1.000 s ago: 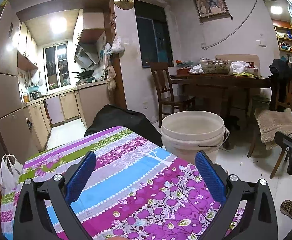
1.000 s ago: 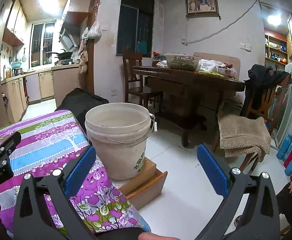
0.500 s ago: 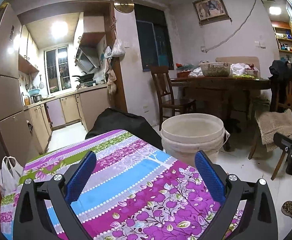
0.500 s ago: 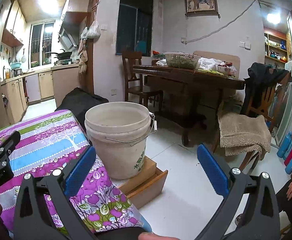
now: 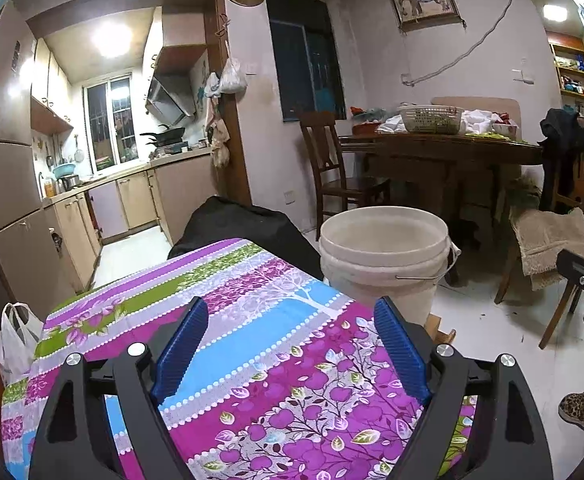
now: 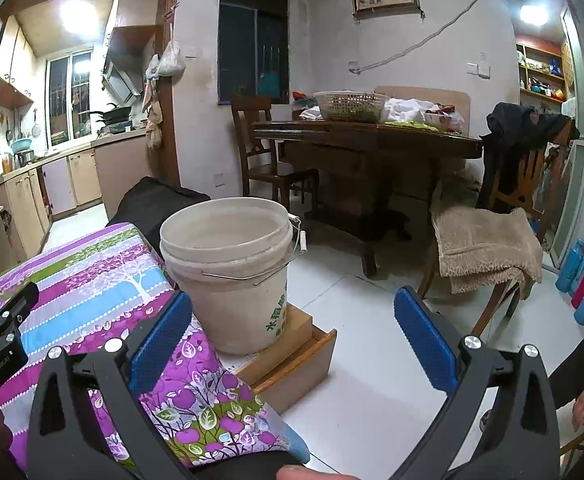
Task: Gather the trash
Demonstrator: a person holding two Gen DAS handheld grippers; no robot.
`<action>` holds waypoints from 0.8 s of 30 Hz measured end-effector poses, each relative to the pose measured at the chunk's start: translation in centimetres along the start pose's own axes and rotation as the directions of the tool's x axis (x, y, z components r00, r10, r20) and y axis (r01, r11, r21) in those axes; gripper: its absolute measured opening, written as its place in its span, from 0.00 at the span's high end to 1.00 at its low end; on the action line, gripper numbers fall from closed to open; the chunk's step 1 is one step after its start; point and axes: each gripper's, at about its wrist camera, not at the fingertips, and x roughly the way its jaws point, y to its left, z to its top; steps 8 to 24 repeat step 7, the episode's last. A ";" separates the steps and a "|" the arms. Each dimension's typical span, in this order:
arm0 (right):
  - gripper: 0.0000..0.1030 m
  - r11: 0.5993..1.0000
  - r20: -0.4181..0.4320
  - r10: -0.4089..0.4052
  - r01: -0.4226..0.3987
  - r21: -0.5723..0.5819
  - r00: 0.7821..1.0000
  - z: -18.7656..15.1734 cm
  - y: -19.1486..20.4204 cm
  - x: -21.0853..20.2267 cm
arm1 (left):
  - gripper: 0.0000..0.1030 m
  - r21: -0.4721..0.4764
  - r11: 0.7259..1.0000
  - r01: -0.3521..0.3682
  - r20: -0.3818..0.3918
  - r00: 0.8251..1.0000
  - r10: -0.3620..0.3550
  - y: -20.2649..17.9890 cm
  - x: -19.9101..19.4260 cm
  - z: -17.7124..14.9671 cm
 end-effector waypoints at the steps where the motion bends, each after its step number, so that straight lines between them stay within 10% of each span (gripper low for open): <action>1: 0.05 1.000 0.000 0.001 -0.001 0.000 1.000 0.0 0.0 0.0 | 0.18 0.008 1.000 -0.004 0.001 1.000 0.004 -0.1 0.0 0.1; 24: 0.05 1.000 -0.002 0.004 -0.004 -0.004 1.000 0.0 0.1 0.1 | 0.17 0.002 1.000 0.005 0.011 1.000 -0.005 -0.1 -0.1 0.3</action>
